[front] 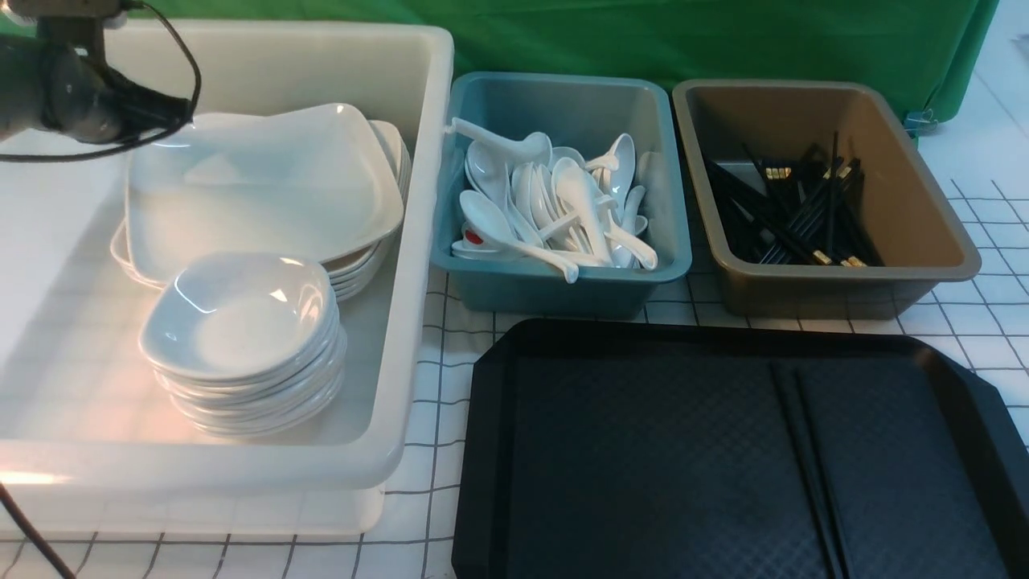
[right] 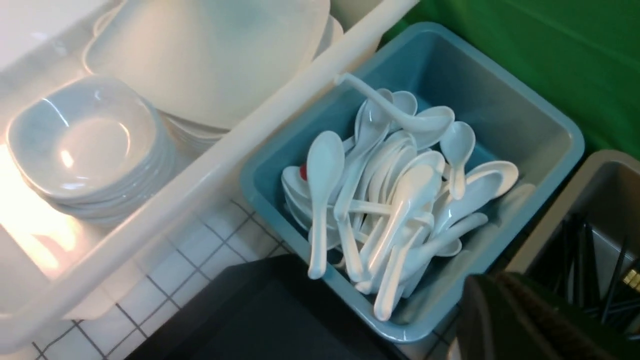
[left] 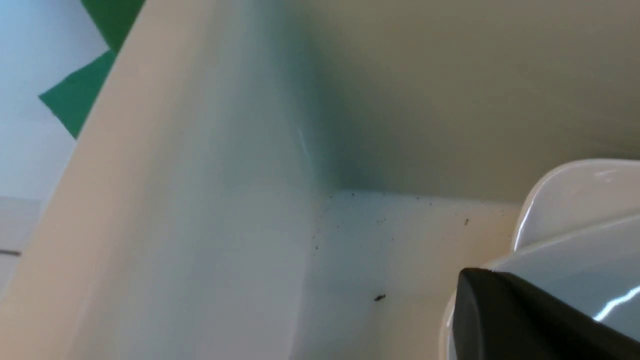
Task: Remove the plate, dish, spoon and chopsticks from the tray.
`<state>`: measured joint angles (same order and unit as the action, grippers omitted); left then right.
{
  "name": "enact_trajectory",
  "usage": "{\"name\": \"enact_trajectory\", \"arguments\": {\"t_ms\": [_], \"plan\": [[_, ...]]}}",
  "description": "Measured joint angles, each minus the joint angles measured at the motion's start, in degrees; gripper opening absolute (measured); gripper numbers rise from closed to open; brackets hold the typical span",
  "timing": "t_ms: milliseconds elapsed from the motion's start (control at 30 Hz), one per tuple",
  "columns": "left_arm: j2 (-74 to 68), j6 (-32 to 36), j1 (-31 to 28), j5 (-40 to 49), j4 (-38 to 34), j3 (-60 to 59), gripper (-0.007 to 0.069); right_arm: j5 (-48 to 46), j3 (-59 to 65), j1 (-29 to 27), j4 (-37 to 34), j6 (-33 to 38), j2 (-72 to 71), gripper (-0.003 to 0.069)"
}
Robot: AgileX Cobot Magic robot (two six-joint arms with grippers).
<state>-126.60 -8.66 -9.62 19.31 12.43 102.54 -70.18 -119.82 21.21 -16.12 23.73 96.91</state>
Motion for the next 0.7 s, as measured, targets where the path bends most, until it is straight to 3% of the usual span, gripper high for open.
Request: {"name": "enact_trajectory", "arguments": {"t_ms": [233, 367, 500, 700], "plan": [[6.1, 10.2, 0.0, 21.3, -12.9, 0.0, -0.0003, 0.0, 0.0, 0.3, -0.2, 0.0, -0.6, 0.0010], [10.0, 19.5, 0.1, 34.6, -23.4, 0.0, -0.0003, 0.0, 0.0, 1.3, -0.6, 0.0, -0.7, 0.0010], [12.3, 20.1, 0.1, 44.4, -20.8, -0.9, -0.0003, 0.0, 0.0, 1.8, -0.8, 0.2, -0.7, 0.0010], [17.3, 17.4, 0.1, 47.0, -18.7, -8.9, -0.0003, 0.3, 0.0, 1.8, -0.8, 0.2, -0.7, 0.0010]]}}
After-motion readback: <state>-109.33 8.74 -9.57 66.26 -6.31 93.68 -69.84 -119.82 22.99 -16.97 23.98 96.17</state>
